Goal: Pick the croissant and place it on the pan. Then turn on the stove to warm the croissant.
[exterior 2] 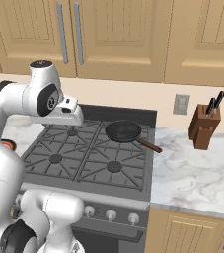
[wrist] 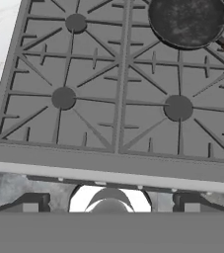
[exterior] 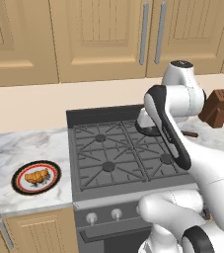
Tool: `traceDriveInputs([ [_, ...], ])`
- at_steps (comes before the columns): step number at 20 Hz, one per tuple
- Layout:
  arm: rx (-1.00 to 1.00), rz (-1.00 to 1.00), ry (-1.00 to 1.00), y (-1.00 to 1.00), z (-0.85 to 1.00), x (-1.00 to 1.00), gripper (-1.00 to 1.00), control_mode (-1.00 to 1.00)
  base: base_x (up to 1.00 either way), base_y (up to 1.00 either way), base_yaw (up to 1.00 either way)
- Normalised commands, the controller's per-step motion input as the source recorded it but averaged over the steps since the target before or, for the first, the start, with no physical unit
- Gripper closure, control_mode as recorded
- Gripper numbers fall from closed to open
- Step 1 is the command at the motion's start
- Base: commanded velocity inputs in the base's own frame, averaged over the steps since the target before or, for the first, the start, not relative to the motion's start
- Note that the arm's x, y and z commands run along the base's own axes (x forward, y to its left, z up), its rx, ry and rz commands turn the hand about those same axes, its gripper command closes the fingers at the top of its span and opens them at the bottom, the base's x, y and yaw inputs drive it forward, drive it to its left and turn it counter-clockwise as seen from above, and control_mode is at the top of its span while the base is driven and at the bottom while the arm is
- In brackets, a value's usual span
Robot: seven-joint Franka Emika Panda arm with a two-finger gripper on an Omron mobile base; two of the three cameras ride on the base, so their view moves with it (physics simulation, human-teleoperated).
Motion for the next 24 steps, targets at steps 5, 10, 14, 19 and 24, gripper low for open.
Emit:
traceDriveInputs([
  [5, 0.03, 0.0, -0.03, 0.27, -0.11, -0.29, -1.0, -1.0, 0.0, 0.0, 0.0],
  [10, 0.04, -0.01, -0.04, 0.41, -0.13, -0.29, -1.0, -1.0, 0.0, 0.0, 0.0],
  [14, 0.09, -0.05, 0.0, 0.42, -0.04, -0.17, -1.0, -1.0, 0.0, 0.0, 0.0],
  [19, 0.09, -0.05, 0.0, 0.41, 0.0, -0.12, -1.0, -1.0, 0.0, 0.0, 0.0],
  [24, 0.07, -0.07, 0.0, 0.4, -0.02, -0.04, -1.0, -1.0, 0.0, 0.0, 0.0],
])
